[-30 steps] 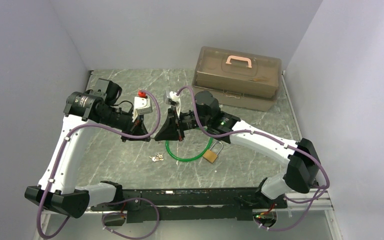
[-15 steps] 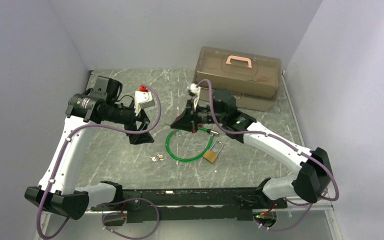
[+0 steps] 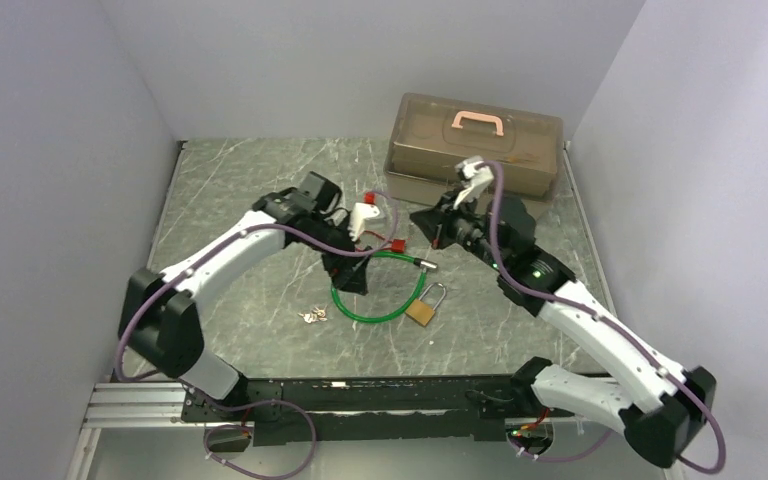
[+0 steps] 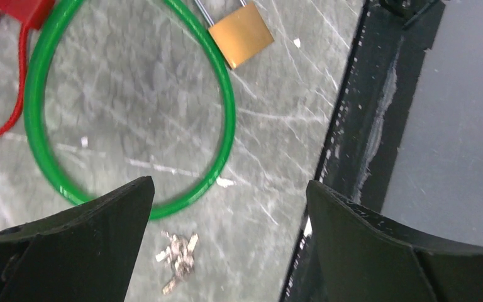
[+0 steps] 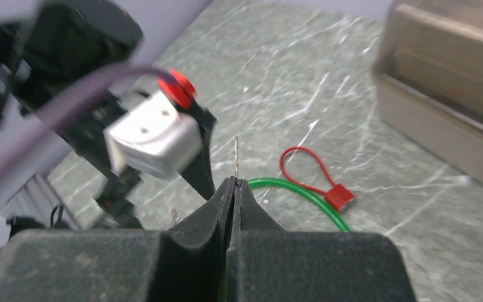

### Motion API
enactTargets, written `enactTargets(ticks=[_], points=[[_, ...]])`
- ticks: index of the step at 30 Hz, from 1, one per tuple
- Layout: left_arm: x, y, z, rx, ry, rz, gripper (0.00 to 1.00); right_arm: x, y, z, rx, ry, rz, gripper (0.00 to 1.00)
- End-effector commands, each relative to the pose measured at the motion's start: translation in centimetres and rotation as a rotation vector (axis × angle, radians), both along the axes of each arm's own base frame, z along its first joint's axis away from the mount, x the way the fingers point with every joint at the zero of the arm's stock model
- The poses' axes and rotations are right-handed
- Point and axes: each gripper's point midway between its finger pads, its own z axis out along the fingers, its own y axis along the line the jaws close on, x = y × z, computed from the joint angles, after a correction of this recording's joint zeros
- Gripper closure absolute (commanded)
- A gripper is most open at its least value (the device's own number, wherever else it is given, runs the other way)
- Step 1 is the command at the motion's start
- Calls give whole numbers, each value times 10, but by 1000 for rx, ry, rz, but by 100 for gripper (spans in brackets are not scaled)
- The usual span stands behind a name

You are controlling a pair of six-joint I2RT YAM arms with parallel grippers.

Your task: Unlock with the key

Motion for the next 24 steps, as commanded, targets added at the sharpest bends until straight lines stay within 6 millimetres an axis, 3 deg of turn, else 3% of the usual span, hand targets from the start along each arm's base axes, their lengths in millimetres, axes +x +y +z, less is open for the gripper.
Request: enactTargets(ticks=[1,9,17,24], points=[[25,-52,-1,-50,-89,4,4,6,-49,36,68,-71,-248,100],[10,-116,-57,36,-57,-90,13,-9,-115,71,119,-128,-498,100],[3,-161,-78,82,-85,-135,11,-21,-123,81,131,-152,-493,100],[5,-186,-92,118,-134,-148,9,-31,-134,93,136,-184,-501,100]])
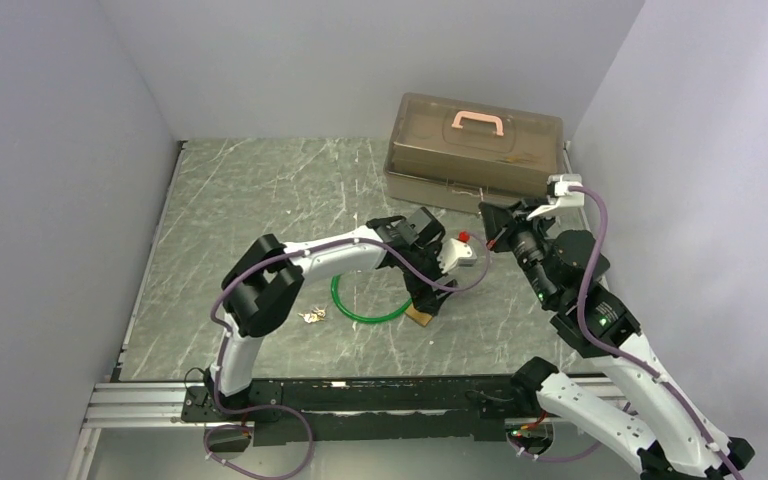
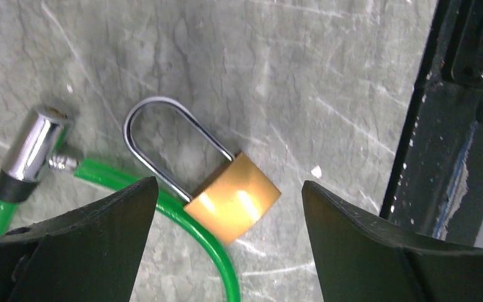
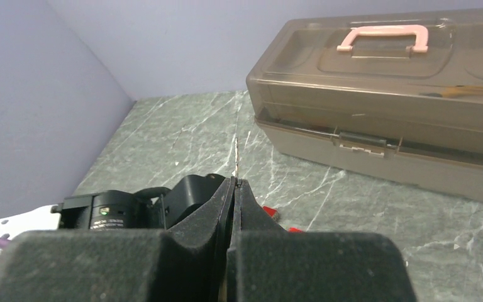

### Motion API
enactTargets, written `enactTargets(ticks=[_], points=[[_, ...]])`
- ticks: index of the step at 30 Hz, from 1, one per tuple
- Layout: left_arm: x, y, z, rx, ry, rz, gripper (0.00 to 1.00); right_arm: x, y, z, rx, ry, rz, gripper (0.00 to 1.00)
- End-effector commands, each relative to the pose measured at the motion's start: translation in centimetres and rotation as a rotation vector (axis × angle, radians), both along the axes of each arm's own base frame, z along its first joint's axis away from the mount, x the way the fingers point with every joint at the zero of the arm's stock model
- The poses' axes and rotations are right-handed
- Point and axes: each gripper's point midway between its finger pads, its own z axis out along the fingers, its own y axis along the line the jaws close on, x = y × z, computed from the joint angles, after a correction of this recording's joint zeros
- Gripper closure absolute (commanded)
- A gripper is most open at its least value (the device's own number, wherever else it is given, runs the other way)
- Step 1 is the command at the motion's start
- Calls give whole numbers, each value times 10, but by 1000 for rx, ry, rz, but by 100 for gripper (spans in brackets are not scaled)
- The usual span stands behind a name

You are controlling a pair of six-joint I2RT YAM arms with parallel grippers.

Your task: Unlock with the key

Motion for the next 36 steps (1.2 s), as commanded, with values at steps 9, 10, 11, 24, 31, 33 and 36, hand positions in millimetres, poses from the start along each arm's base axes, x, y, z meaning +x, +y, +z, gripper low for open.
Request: enactTargets(ticks=[9,10,11,24,31,33,36], points=[[25,-24,-24,81,-82,71,12,-19,-25,40,35,-103,-43,100],[24,-25,-26,86,-84,70,14,-19,-25,42,35,-106,-41,100],[24,-25,-28,91,-84,69,16,-19,-25,42,35,-108,-40,100],[-40,-18,-50,153,7,-104,41,-19,-21,44,27,-116,-25,100],[-51,-14,-51,155,45,-122,67,-14,-17,43,18,-114,-20,100],[-52,-14,-50,152,56,-119,69,-14,-16,43,17,-113,-16,100],[-51,-11,-53,161,47,-115,71,-14,-15,44,16,-113,-12,100]])
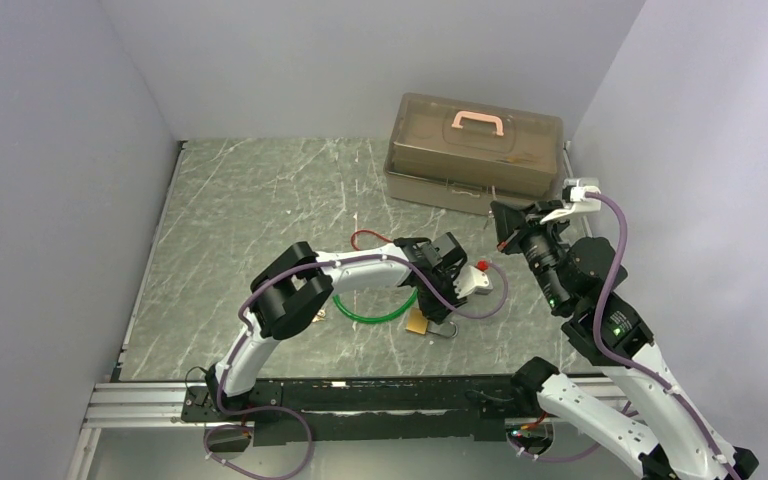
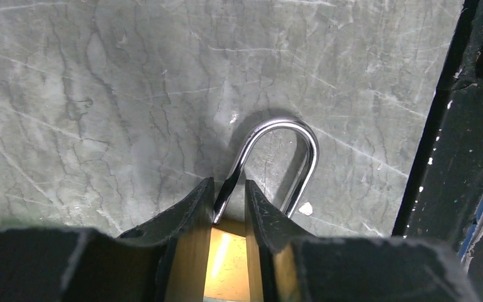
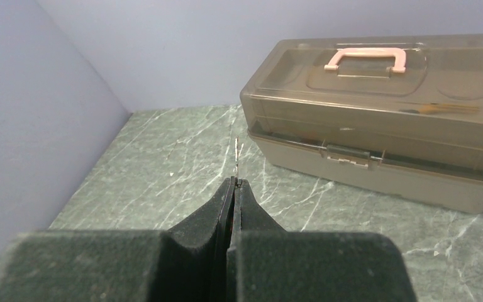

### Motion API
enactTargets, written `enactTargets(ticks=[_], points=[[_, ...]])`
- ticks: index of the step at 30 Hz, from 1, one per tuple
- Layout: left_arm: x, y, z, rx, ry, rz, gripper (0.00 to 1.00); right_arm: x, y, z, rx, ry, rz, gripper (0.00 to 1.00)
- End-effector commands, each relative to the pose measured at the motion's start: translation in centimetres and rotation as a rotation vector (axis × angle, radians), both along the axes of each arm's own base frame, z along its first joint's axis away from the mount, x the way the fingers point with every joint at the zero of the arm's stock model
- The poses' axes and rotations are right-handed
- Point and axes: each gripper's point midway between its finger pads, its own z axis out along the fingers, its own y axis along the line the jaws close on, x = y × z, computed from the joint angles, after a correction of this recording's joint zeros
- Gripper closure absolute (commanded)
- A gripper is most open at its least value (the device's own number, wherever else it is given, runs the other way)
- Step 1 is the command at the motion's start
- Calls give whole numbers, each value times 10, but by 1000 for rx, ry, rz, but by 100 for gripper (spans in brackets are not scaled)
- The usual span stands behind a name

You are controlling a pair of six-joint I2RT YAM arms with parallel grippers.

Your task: Unlock with the key

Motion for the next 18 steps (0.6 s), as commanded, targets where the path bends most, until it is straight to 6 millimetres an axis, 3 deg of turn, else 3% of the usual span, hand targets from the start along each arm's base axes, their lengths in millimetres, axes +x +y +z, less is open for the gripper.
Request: enactTargets(ticks=[1,5,8,10,14,18], points=[[-19,18,-8,62,63,-14,71,-4,-1,27,28,-66,12,100],[-18,27,-17,87,36,-17,75,-3,-1,28,22,-66,11,100],[-12,33,-23,123,0,-9,97,-2,-1,30,18,-70,6,100],[-10,36,-20,144,-4,5,100,-2,-2,32,19,-76,3,100],[1,36,10,116,-8,62,100,-2,-3,38,19,-91,-2,100],[29,47,49,86,32,195,100,-3,-4,39,21,-93,0,100]])
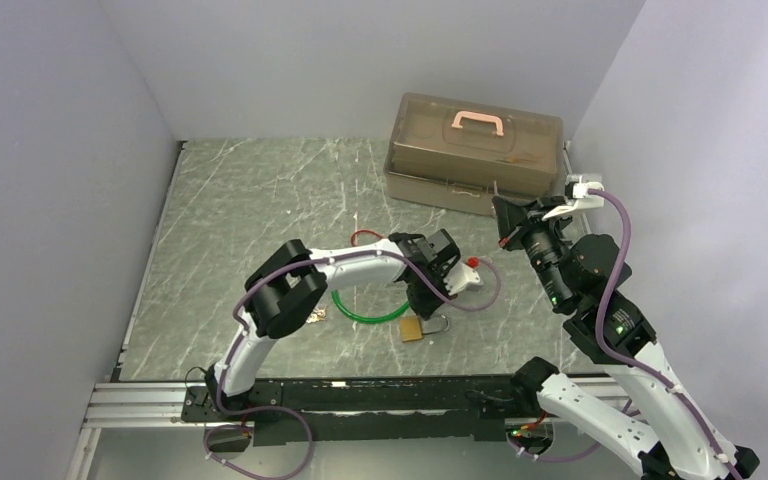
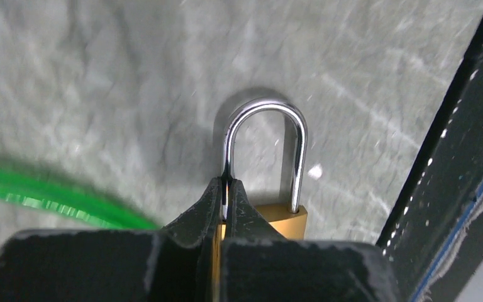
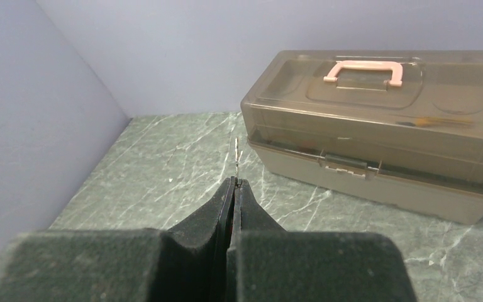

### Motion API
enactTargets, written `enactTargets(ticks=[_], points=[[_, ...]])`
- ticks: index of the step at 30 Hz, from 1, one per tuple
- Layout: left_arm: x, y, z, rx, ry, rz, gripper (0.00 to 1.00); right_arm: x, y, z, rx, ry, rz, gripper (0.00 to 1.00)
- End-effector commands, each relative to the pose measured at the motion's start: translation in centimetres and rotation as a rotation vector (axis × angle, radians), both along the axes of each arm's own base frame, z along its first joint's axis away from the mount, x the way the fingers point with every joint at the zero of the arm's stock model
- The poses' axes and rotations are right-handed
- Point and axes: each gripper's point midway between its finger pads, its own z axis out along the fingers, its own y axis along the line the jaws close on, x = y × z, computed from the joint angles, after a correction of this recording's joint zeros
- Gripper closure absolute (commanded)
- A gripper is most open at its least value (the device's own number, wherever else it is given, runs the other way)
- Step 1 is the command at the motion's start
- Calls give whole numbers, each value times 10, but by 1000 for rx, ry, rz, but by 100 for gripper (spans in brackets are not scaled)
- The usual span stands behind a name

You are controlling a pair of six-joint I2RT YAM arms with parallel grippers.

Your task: Unlock with the key

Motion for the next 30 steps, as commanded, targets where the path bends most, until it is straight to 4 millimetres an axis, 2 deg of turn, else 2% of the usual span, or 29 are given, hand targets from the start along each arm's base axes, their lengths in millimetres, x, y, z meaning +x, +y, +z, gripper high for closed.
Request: enactTargets(ticks=[1,9,13,16,21,26,28,30], points=[[31,32,56,16,41,177,100,-5,-4,30,38,-75,4,100],[81,84,102,-75,67,388,100,-1,5,25,42,-61,28,100],[91,101,108,-119,98,441,100,3,10,22,43,-50,38,100],[94,111,100,-120,134,484,100,4,13,20,48,-47,45,100],[105,134,73,-70,202,567,100,5,15,20,52,-42,51,100],[118,155,53,-13,153,575,100,6,17,20,50,-40,54,100],[123,159,57,-15,86,533,87,8,18,18,43,-34,55,100],[129,161,65,-34,24,491,69,9,19,15,38,-30,56,100]])
